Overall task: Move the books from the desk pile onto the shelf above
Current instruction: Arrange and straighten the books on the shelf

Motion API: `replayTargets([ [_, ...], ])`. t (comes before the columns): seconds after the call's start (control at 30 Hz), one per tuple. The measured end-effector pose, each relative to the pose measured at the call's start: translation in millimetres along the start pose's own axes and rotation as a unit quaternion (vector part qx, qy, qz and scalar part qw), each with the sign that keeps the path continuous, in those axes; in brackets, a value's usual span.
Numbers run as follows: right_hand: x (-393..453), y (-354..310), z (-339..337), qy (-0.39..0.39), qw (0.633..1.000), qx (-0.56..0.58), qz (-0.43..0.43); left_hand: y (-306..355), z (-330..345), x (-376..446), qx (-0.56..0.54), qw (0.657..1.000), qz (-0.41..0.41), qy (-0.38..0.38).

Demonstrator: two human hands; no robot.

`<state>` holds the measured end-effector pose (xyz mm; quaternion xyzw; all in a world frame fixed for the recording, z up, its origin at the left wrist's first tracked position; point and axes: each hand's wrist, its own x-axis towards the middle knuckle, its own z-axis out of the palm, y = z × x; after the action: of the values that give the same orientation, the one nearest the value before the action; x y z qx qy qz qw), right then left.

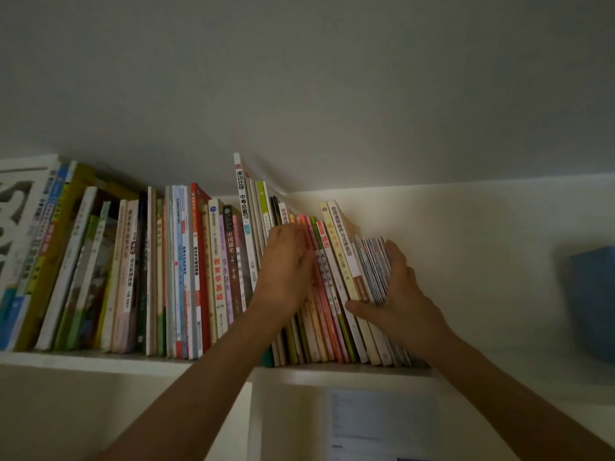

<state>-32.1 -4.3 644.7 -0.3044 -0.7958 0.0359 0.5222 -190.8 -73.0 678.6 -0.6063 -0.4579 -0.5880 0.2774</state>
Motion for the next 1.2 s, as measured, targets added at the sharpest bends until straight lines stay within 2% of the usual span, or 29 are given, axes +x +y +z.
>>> replayTargets([
  [0.1, -4, 2, 1, 0.023, 1.0, -0.016, -0.011, -4, 12, 8, -0.005, 0.999, -0.021, 0.028],
  [0.2, -8, 7, -4, 0.067, 0.997, -0.033, 0.006, 2, 24, 0, 0.051, 0.997, -0.031, 0.038],
  [0.27, -9, 11, -7, 0.078, 0.997, -0.023, 0.008, 8, 30, -7, 0.114, 0.992, -0.007, 0.056],
  [0.47, -8, 14, -9, 0.077, 0.997, -0.03, 0.0, 5, 29, 25, 0.306, 0.952, 0.013, 0.015],
  [0.6, -9, 16, -9, 0.075, 0.997, -0.017, -0.006, 0, 34, 40, 0.354, 0.935, 0.006, 0.012],
  [0.87, -8, 20, -6, 0.081, 0.996, -0.02, -0.027, 14, 39, 49, 0.307, 0.95, 0.038, 0.049],
  [1.0, -8, 21, -6, 0.083, 0.996, -0.018, -0.027, 21, 44, 40, 0.073, 0.996, -0.016, 0.057],
  [1.1, -9, 21, -6, 0.087, 0.996, -0.02, -0.028, 21, 52, 21, -0.047, 0.994, -0.084, 0.05],
  [1.2, -8, 22, -6, 0.091, 0.995, -0.012, -0.027, 17, 69, -6, -0.074, 0.988, -0.136, 0.027],
])
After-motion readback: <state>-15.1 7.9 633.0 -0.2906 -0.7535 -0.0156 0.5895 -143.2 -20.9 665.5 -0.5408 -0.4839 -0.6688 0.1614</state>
